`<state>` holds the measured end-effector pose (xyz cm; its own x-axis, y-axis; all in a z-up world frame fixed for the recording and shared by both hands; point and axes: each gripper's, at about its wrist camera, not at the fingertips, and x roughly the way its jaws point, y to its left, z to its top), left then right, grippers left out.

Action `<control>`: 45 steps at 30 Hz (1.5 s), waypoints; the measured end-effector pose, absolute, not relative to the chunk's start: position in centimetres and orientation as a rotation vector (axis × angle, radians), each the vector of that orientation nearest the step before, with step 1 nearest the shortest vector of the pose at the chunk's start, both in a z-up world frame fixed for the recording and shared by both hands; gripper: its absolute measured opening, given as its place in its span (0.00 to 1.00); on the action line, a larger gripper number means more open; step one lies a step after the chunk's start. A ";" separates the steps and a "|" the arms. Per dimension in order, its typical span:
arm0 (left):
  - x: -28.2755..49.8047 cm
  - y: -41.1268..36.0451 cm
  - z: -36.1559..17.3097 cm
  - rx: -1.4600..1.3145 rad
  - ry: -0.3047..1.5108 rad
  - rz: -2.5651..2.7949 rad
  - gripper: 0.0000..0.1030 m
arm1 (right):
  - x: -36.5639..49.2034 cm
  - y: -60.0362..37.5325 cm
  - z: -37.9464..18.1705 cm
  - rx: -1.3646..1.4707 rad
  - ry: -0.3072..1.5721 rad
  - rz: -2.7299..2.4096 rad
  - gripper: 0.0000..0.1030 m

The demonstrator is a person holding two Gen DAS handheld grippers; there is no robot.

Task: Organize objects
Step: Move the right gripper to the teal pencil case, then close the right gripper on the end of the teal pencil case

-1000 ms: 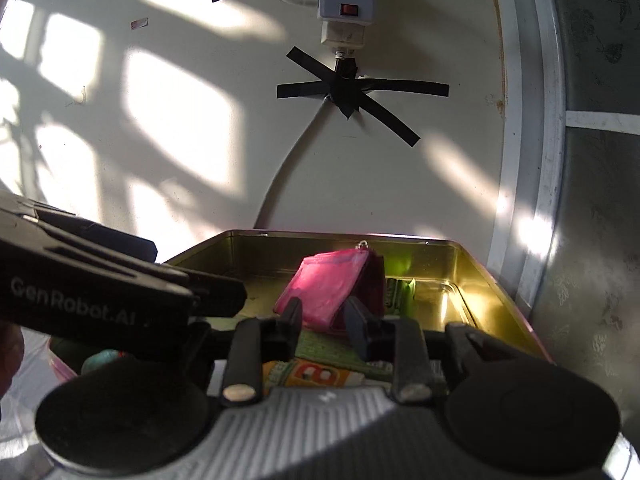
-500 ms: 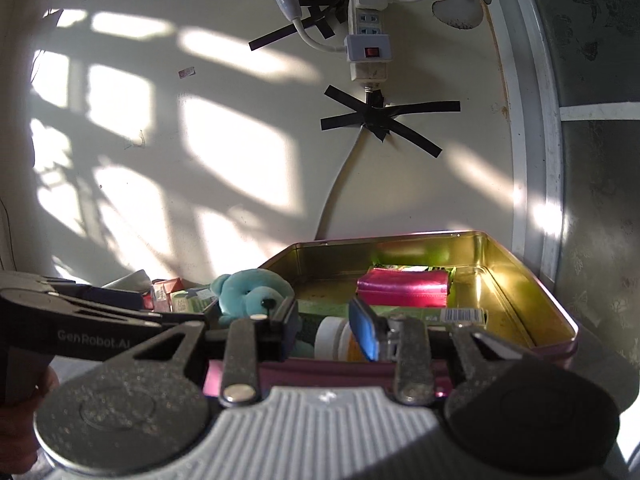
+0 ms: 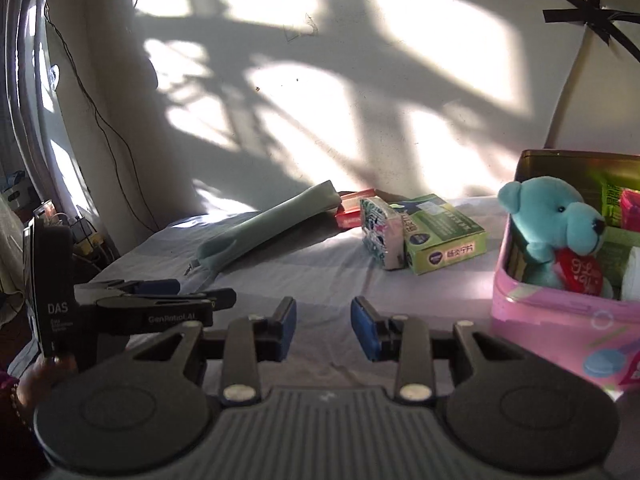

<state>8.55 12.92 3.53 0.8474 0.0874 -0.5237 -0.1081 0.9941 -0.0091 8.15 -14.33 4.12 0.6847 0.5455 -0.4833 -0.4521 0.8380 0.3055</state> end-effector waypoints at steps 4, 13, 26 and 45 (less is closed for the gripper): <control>8.8 17.9 3.2 -0.279 0.536 0.225 0.84 | 14.2 -9.9 4.0 0.356 0.712 0.653 0.45; 9.4 20.0 3.2 -0.367 0.545 0.278 0.84 | 27.5 -2.2 -2.1 0.811 0.970 0.559 0.53; 7.6 21.8 4.9 -0.384 0.418 0.373 0.86 | 20.2 -7.3 1.7 0.480 1.018 0.807 0.29; 11.6 6.5 7.0 0.064 0.473 -0.246 0.95 | -0.3 -20.8 5.8 0.120 0.689 0.623 0.90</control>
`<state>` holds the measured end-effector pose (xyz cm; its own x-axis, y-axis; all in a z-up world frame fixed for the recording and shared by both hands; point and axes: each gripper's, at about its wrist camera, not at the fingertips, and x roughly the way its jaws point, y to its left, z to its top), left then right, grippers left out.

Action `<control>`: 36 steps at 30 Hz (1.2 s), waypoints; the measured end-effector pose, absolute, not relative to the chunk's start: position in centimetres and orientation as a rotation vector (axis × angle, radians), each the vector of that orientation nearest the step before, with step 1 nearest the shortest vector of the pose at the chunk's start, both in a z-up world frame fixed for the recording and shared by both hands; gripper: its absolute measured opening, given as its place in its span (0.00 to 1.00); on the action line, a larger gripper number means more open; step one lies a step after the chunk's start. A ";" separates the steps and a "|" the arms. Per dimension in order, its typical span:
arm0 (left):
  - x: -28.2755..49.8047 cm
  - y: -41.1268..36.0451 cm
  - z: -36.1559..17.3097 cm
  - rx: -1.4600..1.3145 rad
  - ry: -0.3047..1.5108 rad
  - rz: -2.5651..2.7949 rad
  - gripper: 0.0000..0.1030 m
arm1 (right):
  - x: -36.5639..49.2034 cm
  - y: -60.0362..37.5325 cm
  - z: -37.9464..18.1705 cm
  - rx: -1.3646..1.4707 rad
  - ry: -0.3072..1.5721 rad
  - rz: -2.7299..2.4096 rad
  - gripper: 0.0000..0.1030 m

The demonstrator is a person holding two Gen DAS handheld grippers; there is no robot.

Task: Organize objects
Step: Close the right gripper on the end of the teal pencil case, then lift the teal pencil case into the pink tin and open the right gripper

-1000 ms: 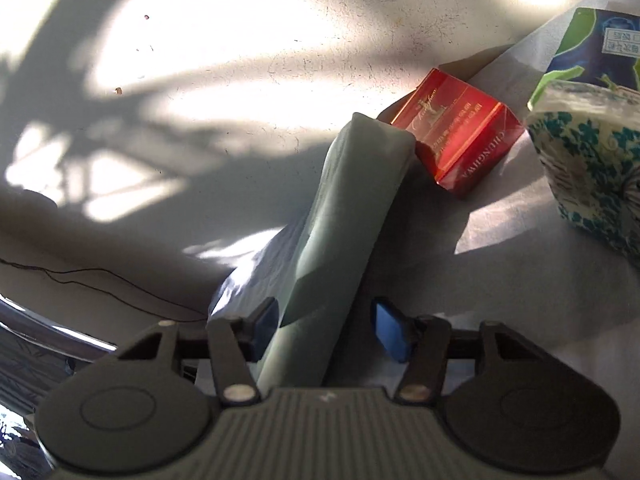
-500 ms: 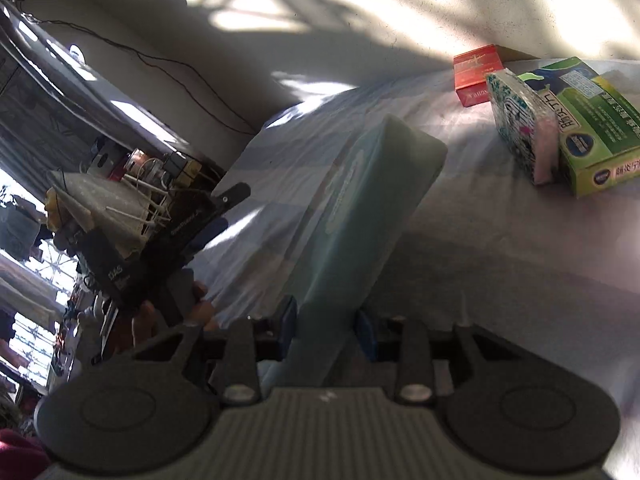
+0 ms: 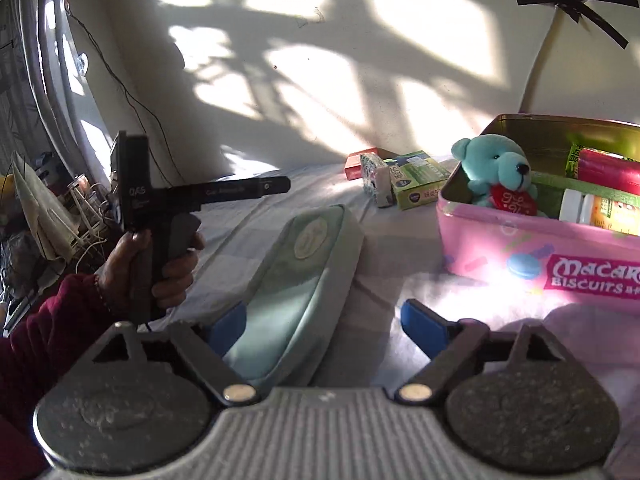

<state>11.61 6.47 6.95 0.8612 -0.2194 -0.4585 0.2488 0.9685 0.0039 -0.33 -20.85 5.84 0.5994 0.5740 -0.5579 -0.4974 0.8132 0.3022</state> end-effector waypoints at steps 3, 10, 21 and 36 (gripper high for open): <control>13.6 4.1 6.1 0.177 0.517 -0.283 0.95 | -3.0 -16.8 5.1 -0.028 0.660 0.655 0.99; 15.1 4.9 4.4 0.058 0.629 -0.369 0.72 | -2.7 -13.4 2.0 -0.183 0.721 0.576 0.98; 8.7 5.1 5.3 0.066 0.569 -0.439 0.76 | -2.4 -27.1 4.6 0.113 0.572 0.272 0.93; 12.3 4.9 2.7 -0.030 0.673 -0.514 0.70 | -1.6 -15.0 0.7 -0.185 0.681 0.516 0.90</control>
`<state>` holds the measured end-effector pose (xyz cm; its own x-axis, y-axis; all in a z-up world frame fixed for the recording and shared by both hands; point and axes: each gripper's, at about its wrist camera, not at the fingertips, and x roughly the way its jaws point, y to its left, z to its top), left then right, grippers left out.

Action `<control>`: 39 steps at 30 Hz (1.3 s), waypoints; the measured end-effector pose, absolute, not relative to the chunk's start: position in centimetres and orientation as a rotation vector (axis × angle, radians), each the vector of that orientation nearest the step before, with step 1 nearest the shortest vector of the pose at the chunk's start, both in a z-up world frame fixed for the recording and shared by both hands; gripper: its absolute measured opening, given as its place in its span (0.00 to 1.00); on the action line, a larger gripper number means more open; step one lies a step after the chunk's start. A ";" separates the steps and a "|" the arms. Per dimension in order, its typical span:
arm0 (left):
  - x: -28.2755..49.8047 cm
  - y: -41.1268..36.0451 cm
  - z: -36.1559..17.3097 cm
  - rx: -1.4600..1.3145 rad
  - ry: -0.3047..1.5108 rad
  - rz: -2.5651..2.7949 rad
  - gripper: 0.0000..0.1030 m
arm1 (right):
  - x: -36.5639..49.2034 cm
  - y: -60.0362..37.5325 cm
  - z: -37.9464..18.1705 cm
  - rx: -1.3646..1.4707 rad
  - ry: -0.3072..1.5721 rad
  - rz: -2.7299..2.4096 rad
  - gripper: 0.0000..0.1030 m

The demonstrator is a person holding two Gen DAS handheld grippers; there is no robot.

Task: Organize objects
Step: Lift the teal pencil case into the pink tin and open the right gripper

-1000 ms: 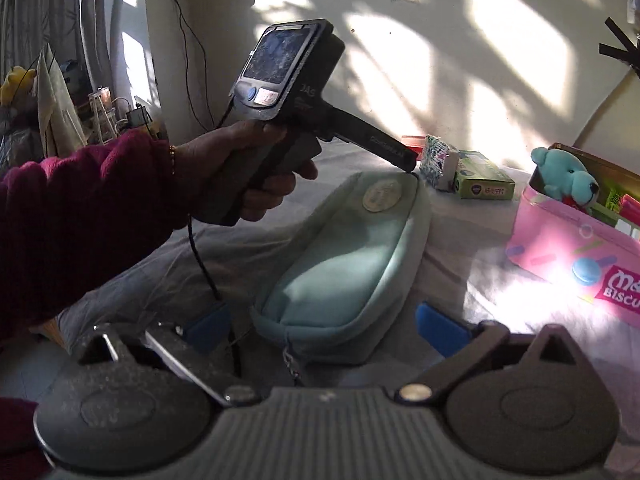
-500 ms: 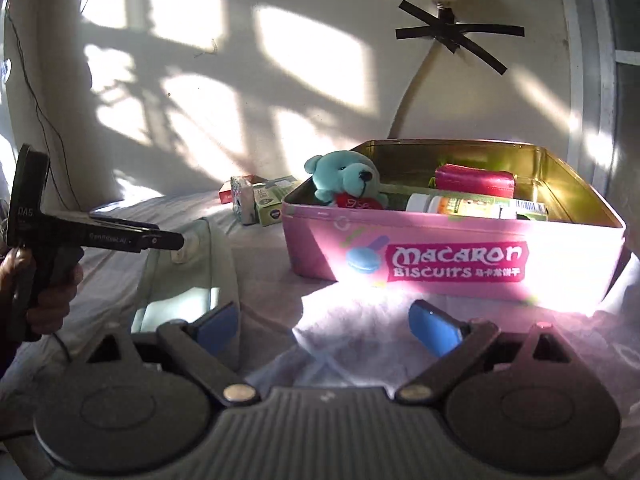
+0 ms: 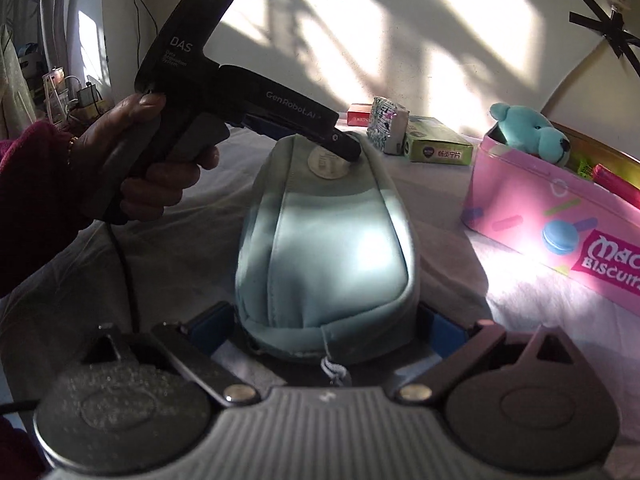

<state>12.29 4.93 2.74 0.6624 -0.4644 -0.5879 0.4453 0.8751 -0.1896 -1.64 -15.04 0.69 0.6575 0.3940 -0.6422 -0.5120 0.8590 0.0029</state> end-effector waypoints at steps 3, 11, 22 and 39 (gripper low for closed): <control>10.7 5.1 3.6 -0.019 0.612 -0.463 0.69 | -1.9 -15.0 0.9 -0.193 0.645 0.522 0.78; 9.6 2.9 12.9 -0.055 0.394 -0.558 0.63 | -4.6 -17.0 5.4 -0.212 0.385 0.458 0.76; 16.7 -14.9 16.8 0.031 0.363 -0.719 0.64 | 2.1 -29.2 8.3 -0.130 0.328 0.164 0.77; 18.7 -24.4 11.9 0.175 0.449 -0.602 0.72 | 8.2 -37.0 5.1 0.010 0.355 -0.070 0.91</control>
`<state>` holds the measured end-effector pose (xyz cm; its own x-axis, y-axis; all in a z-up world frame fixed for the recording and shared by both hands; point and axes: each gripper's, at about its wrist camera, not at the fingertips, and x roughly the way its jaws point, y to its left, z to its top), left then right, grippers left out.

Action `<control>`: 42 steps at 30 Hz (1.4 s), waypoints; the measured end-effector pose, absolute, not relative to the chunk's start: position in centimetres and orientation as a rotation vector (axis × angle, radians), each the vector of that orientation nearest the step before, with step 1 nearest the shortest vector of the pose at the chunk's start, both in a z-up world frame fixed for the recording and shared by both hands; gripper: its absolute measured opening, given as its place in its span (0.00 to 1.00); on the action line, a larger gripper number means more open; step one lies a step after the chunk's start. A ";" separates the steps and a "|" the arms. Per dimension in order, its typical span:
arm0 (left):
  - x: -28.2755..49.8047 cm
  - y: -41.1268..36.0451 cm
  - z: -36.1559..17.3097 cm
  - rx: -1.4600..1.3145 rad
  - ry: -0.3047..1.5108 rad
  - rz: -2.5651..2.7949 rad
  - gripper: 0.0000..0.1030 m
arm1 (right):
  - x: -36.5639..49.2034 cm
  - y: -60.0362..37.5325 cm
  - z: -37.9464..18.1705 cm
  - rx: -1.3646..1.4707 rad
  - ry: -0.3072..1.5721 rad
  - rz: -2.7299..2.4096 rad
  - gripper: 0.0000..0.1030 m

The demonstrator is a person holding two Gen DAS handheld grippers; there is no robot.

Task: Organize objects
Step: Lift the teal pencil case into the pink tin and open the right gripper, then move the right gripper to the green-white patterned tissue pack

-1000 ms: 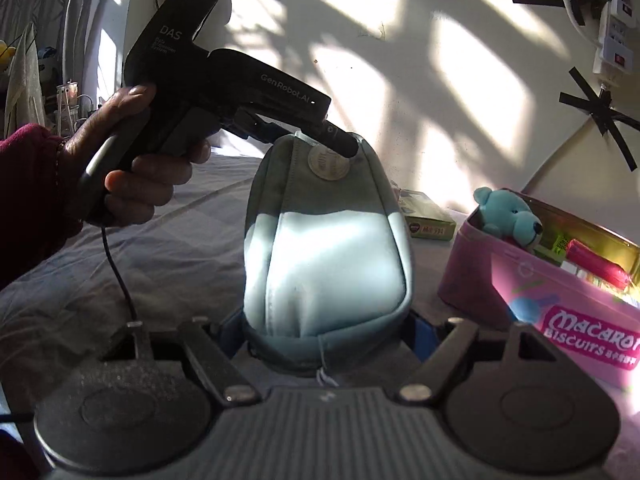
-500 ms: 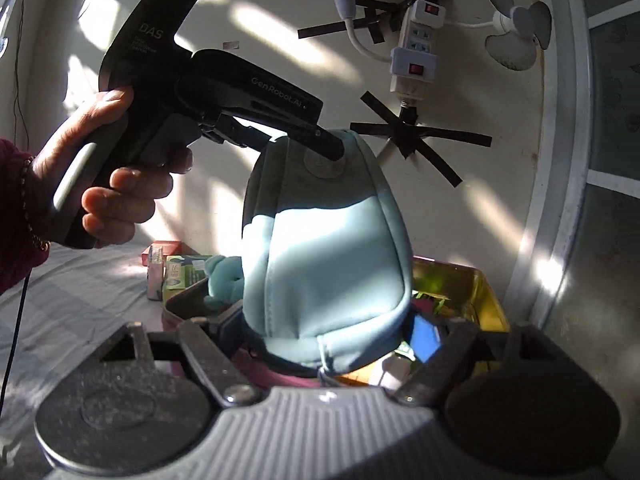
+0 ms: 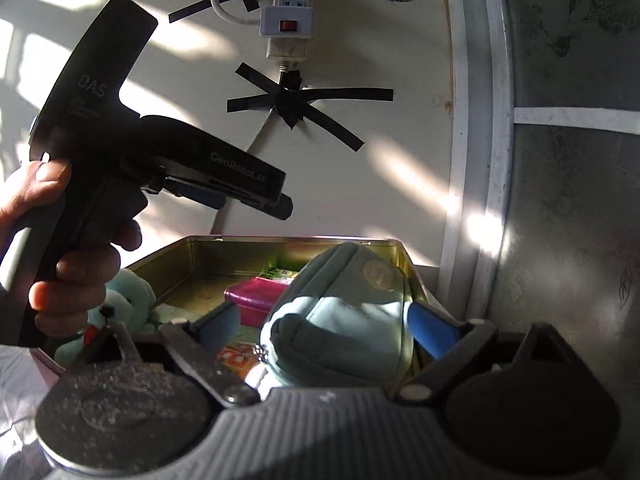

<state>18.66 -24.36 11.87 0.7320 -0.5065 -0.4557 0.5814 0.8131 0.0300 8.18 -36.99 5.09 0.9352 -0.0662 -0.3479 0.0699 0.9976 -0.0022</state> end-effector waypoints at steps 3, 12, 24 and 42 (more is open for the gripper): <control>17.3 -22.1 12.2 0.150 0.450 -0.565 0.75 | 7.5 -36.5 5.4 0.017 0.359 -0.058 0.91; 11.9 -14.2 12.8 0.128 0.417 -0.452 0.76 | 5.7 -33.4 7.5 0.011 0.374 -0.024 0.92; 9.0 -1.4 9.7 0.086 0.476 -0.234 0.76 | 3.5 -25.9 9.1 -0.072 0.373 0.052 0.92; 10.7 10.6 3.0 -0.036 0.597 0.062 0.77 | 8.6 -10.6 7.4 -0.236 0.461 0.340 0.61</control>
